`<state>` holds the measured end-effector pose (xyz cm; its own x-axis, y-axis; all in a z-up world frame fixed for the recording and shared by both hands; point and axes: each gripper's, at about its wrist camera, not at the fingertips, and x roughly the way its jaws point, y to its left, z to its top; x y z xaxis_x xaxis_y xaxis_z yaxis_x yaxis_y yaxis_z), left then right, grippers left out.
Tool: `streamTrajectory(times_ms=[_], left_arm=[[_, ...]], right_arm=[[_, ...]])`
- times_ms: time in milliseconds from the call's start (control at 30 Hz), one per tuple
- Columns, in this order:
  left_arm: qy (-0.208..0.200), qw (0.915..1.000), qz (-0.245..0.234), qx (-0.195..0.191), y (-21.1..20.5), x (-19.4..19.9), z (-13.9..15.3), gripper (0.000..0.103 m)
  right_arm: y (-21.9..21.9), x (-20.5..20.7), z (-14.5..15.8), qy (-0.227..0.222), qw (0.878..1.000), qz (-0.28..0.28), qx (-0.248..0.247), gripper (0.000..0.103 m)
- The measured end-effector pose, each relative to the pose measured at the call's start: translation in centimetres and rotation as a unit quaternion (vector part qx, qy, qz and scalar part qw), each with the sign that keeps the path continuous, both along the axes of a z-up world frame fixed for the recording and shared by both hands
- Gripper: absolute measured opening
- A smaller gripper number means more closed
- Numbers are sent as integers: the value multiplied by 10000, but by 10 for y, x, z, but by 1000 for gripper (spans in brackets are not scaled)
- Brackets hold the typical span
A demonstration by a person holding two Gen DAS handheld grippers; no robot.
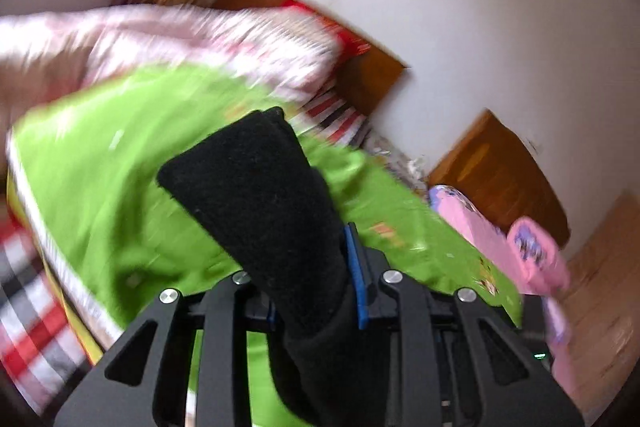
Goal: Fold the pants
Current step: 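Grasp the pants edge with the left gripper and lift it over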
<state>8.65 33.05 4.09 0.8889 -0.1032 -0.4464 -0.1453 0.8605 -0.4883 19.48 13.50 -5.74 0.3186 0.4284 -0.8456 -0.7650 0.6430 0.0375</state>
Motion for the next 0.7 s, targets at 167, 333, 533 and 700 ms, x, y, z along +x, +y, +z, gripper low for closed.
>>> streamTrajectory(times_ms=[167, 333, 533, 700], left_arm=[[-554, 9888, -918, 1043, -109, -3, 61, 22], [-476, 9572, -2347, 1626, -241, -4, 35, 21], [643, 9123, -3553, 1930, -353, 7, -70, 17], [266, 9275, -3400, 1530, -319, -21, -61, 62]], right_arm=[[-71, -4, 45, -224, 9872, -947, 1262, 98], [-246, -24, 87, -787, 9208, -2988, 2378, 98], [-367, -67, 78, -740, 8698, -4188, 2501, 99], [-385, -78, 53, 50, 8618, -4054, 3050, 99]])
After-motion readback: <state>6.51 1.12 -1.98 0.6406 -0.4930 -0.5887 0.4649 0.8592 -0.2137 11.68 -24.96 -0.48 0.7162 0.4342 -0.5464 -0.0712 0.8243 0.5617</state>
